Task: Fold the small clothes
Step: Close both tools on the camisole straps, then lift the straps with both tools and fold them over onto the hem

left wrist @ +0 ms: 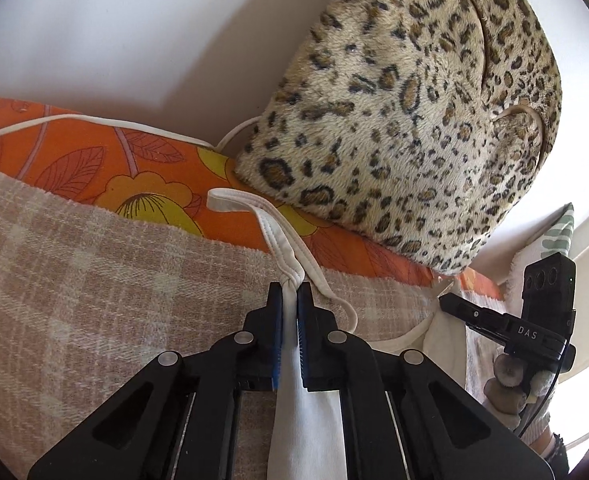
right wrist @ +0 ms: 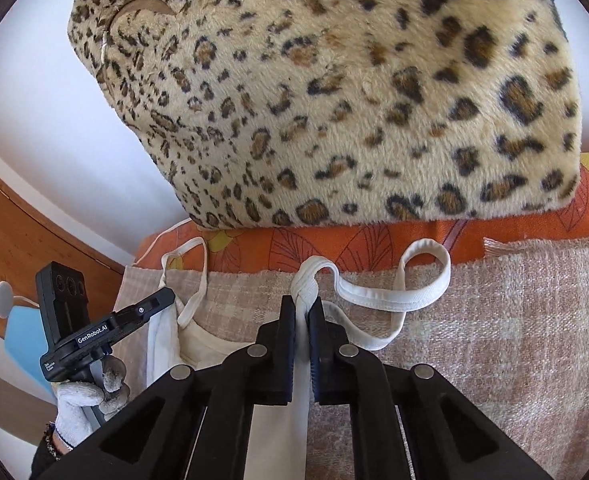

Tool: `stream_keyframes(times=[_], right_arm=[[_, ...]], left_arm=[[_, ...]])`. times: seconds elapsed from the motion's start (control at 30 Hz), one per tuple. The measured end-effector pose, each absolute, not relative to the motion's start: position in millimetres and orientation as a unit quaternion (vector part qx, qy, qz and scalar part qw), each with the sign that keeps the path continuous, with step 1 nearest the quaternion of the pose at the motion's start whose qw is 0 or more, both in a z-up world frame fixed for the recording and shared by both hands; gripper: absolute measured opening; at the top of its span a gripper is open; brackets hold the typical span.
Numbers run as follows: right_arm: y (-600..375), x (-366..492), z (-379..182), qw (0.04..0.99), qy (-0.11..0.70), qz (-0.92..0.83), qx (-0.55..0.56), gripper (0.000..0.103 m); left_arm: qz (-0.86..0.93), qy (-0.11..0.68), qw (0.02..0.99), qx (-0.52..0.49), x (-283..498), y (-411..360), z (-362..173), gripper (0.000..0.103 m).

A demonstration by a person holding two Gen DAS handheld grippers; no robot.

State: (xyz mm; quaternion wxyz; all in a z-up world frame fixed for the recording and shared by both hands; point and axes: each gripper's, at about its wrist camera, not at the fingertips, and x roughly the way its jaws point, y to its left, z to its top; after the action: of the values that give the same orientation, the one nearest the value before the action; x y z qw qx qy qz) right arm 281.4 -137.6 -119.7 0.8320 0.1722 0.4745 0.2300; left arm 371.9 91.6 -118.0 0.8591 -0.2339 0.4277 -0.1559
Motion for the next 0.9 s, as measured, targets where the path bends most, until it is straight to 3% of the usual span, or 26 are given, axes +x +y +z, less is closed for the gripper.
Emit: stream_keyframes(times=[0.57,0.9], right_arm=[[-140,216,-39,0.853,0.411,0.273,0.170,0.003],[-140,150,-19,0.857,0.397,0.286,0.160,0.003]], left_arm=[[-0.200,0.366,0.880,-0.226,315,86,-41,0.004],[-0.207,0.352,0.885,-0.223,247,87,-20,0.004]])
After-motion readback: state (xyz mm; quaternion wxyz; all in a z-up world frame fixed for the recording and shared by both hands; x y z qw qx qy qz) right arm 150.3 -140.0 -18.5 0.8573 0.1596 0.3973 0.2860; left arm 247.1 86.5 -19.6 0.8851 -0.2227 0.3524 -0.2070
